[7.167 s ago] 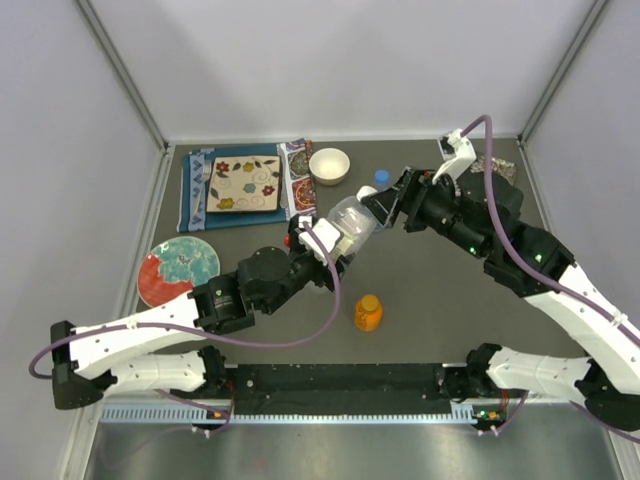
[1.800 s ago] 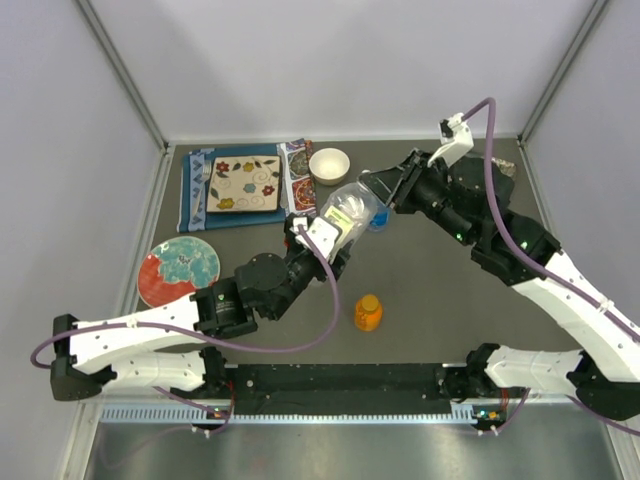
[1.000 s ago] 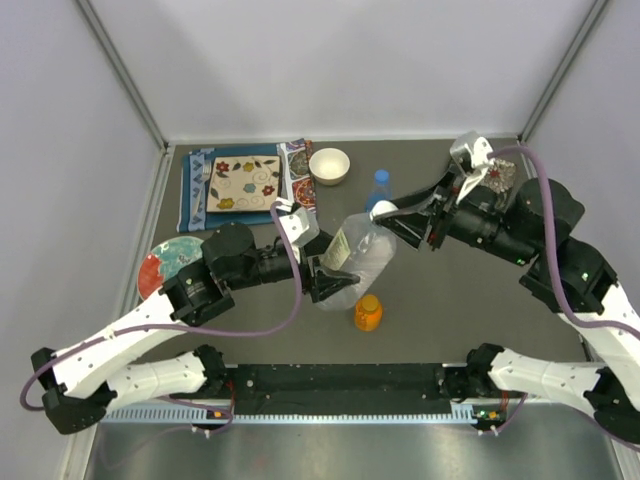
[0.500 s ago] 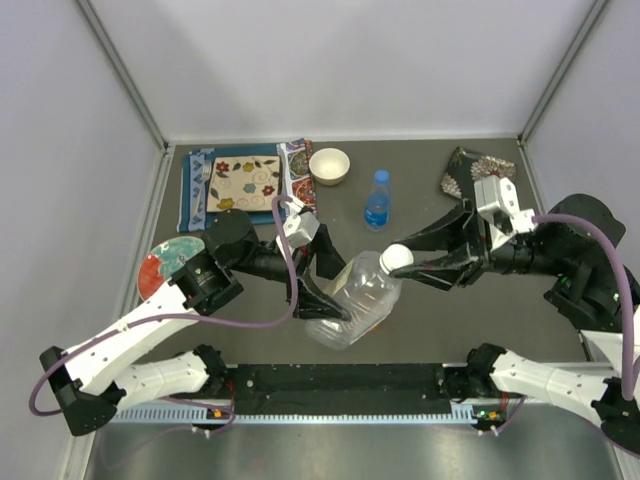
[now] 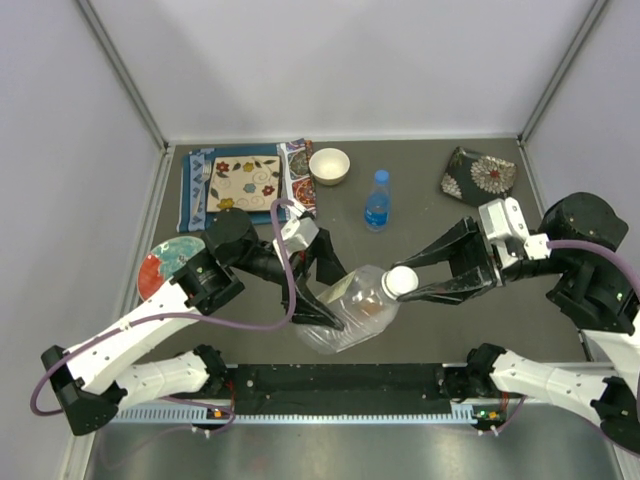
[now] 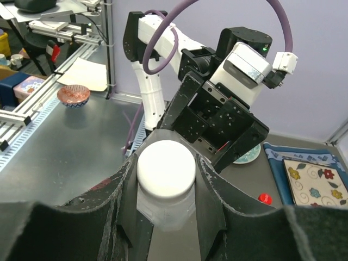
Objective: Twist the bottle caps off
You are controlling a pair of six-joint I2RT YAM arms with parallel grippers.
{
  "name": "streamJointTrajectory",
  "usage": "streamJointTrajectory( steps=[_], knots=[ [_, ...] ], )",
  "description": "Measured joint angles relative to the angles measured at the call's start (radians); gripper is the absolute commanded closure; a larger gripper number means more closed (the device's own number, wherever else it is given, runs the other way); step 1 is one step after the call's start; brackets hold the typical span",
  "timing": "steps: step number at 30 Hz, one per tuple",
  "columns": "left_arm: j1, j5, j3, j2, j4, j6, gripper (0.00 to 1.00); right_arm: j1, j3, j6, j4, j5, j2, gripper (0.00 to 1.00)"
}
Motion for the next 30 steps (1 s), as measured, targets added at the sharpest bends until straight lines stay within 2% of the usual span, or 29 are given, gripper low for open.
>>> streamJointTrajectory(
  steps=[6,9,13,15,17,21,25,30],
  knots=[
    [0.023,-0.032,-0.002,-0.010,-0.001,0.011,0.82,0.000,0.041,-0.008,-0.034,0.021,-0.003,1.00],
    [0.042,-0.092,-0.002,-0.023,-0.006,0.026,0.82,0.001,0.045,0.011,-0.046,0.125,-0.021,1.00],
    [0.046,-0.194,-0.008,-0.053,-0.043,0.063,0.82,0.003,0.045,0.063,-0.022,0.533,-0.052,1.00],
    [0.046,-0.248,-0.017,-0.073,-0.061,0.084,0.82,0.005,0.026,0.093,0.001,0.811,-0.053,1.00],
    [0.046,-0.324,-0.032,-0.106,-0.085,0.108,0.82,0.005,-0.050,0.133,0.029,1.163,-0.052,1.00],
    [0.046,-0.465,-0.064,-0.184,-0.134,0.151,0.81,-0.023,-0.227,0.223,0.019,1.487,-0.039,1.00],
    [0.046,-0.575,-0.078,-0.253,-0.170,0.180,0.80,-0.143,-0.411,0.388,-0.025,1.590,0.014,1.00],
    [0.046,-0.639,-0.090,-0.316,-0.183,0.197,0.79,-0.350,-0.575,0.597,-0.042,1.532,0.113,1.00]
  ],
)
